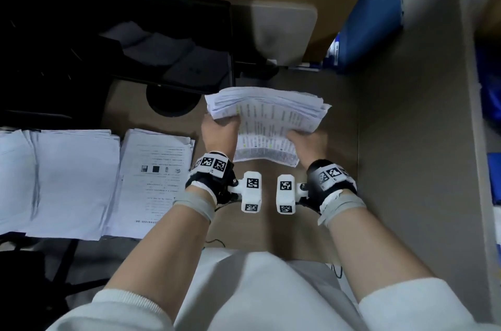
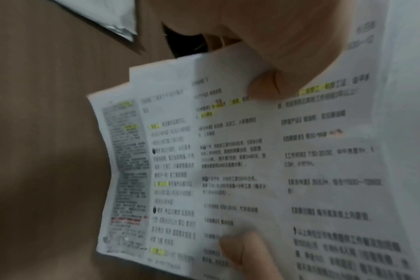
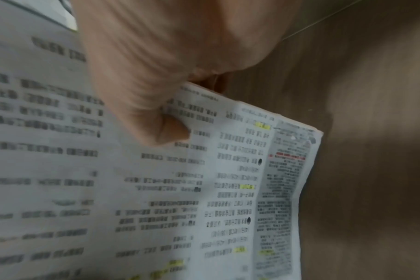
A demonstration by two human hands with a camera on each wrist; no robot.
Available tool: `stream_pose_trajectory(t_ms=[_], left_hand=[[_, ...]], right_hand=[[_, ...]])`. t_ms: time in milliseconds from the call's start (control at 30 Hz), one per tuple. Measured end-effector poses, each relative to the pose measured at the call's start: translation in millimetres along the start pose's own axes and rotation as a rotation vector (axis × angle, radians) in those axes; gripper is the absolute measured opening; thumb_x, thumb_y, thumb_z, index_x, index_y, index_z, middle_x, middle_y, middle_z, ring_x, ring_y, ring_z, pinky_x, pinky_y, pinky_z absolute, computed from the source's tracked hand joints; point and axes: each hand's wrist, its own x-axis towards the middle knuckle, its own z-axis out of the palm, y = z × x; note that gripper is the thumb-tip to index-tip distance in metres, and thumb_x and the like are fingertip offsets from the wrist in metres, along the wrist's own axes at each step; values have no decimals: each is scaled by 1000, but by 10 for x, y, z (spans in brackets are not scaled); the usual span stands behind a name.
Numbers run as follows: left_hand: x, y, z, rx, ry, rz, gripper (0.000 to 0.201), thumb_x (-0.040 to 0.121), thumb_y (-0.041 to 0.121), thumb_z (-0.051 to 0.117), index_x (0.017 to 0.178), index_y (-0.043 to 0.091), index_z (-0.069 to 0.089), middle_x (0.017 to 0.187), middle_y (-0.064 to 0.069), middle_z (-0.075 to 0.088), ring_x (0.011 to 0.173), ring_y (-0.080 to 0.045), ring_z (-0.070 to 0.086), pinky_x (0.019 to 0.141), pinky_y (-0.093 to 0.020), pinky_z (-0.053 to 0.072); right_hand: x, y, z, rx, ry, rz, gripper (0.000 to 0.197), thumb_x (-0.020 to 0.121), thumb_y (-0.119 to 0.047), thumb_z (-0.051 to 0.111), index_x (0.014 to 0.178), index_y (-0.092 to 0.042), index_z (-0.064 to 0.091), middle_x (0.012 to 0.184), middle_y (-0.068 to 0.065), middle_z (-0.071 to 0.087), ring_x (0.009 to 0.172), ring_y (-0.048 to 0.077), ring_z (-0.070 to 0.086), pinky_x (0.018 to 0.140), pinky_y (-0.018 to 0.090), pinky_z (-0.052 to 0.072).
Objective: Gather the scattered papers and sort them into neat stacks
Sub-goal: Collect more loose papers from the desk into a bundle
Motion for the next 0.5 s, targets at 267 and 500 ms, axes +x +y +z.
stream_pose_trajectory(t_ms=[267,500], left_hand=[[89,-331,-87,189,-161,-78,32,85,13,77,115,4,68,98,-5,72,88,-22,70,77,-28,54],[63,-299,-346,135,-381,-166,25,88,29,78,109,16,75,102,5,76,96,-13,72,97,-40,55]], right_hand=[[24,201,75,-60,-33,114,41,79,-37,79,101,-6,63,101,2,69,89,22,67,82,34,54],[-135,-2,-18,49,-105,14,29,81,-35,79,101,-15,70,101,-1,74,90,16,72,87,39,58]])
